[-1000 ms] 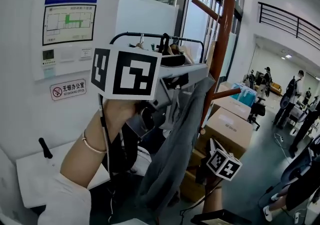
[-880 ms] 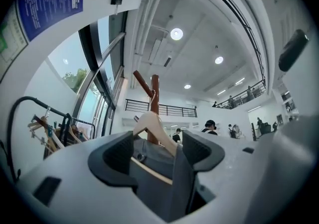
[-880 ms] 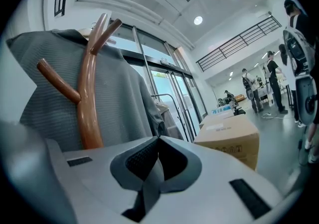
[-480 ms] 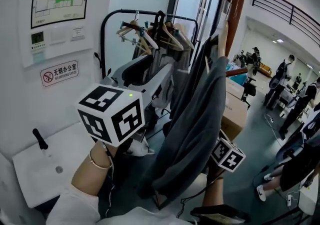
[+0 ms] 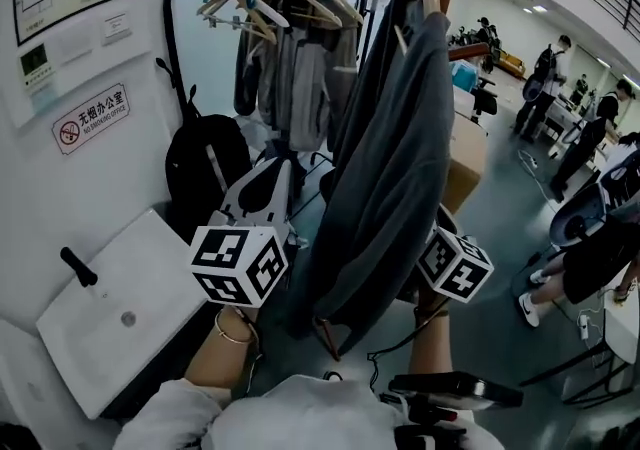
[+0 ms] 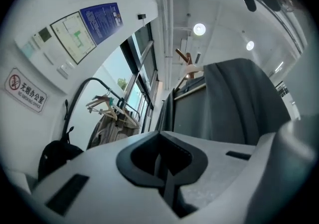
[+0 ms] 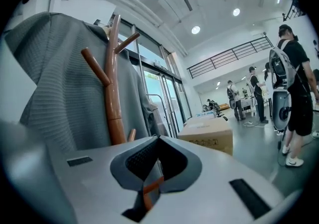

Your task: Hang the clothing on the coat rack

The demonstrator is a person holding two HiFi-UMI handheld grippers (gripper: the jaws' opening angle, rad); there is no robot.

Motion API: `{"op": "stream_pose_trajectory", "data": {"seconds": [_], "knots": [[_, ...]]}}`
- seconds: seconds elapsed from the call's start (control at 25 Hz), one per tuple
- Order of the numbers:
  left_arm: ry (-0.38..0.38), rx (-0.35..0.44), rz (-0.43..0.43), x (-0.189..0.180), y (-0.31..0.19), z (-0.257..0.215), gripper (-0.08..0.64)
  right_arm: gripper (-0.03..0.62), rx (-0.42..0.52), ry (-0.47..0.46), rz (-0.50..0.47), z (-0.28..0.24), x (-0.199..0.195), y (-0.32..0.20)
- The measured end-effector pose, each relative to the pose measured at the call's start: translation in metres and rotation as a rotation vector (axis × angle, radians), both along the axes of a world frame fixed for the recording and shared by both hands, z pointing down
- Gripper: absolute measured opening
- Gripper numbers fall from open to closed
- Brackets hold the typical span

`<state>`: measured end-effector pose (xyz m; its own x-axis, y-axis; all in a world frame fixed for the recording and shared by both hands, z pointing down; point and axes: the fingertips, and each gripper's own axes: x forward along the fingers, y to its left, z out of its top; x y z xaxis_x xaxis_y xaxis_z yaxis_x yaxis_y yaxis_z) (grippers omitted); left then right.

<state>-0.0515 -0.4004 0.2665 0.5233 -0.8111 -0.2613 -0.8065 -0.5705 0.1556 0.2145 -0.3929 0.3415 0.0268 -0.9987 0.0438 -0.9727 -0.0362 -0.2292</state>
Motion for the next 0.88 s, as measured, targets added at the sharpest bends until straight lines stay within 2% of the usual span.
{"op": "stream_pose_trajectory", "data": {"seconds": [0.2, 0.36, 0.56, 0.88], "knots": [[-0.063, -0.07, -0.045, 0.003, 0.004, 0.052, 0.008, 0.023, -0.028, 0.031, 0.025, 0.022, 0.008, 0.014], [-0.082, -0.108, -0.07, 0.004, 0.012, 0.073, 0.008, 0.023, -0.042, 0.021, 0.023, 0.033, 0.018, 0.023], [-0.094, -0.155, -0.138, 0.004, 0.022, 0.09, 0.008, 0.023, -0.063, 0.025, -0.025, 0.044, 0.023, 0.028], [-0.088, -0.217, -0.202, 0.014, 0.046, 0.107, 0.008, 0.023, -0.098, 0.045, -0.098, 0.057, 0.035, 0.049]]}}
